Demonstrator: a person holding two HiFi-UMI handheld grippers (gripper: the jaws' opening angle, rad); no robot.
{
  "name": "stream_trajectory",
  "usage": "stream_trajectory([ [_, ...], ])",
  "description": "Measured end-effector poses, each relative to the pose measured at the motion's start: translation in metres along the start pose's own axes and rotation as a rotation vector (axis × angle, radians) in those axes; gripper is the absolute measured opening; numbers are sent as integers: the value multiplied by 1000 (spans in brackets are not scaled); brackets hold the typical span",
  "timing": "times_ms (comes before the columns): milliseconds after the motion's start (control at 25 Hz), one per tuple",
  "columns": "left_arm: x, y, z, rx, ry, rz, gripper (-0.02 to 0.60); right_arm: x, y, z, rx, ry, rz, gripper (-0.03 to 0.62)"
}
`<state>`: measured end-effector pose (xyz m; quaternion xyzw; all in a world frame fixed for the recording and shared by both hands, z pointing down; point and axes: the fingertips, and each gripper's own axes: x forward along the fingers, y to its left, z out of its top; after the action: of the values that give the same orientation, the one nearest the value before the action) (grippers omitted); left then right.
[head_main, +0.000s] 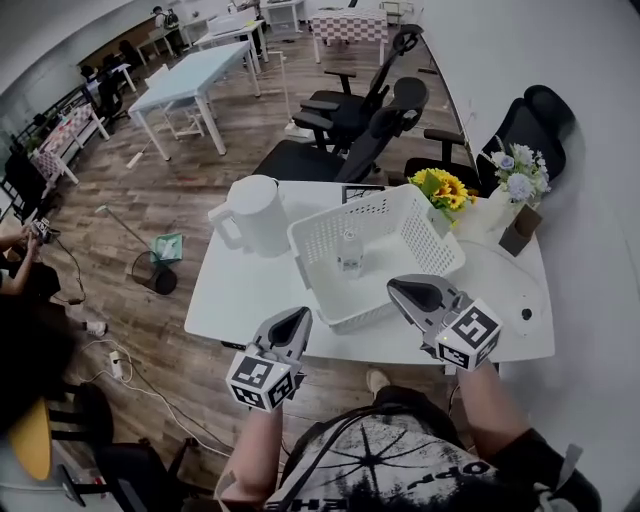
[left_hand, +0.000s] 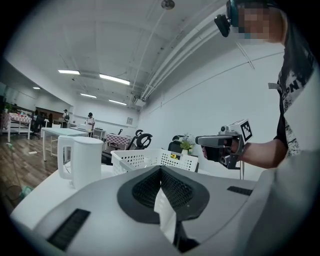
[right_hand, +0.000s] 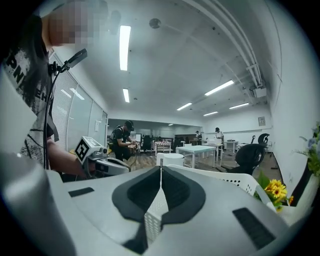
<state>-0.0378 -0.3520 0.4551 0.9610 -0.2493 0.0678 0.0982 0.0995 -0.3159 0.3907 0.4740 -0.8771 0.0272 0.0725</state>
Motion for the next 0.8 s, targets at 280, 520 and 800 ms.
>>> stream_trajectory([
  [280,11,15,4,-21,-8,61,9,26,-30,18,-73,54,69,23],
  [520,15,17,4,-41,-9,105,9,53,-45,18,-149,162,160,23],
  [800,17,32,-2,-71,-7,161,9,90,-63,-5,-212,284,224,47],
])
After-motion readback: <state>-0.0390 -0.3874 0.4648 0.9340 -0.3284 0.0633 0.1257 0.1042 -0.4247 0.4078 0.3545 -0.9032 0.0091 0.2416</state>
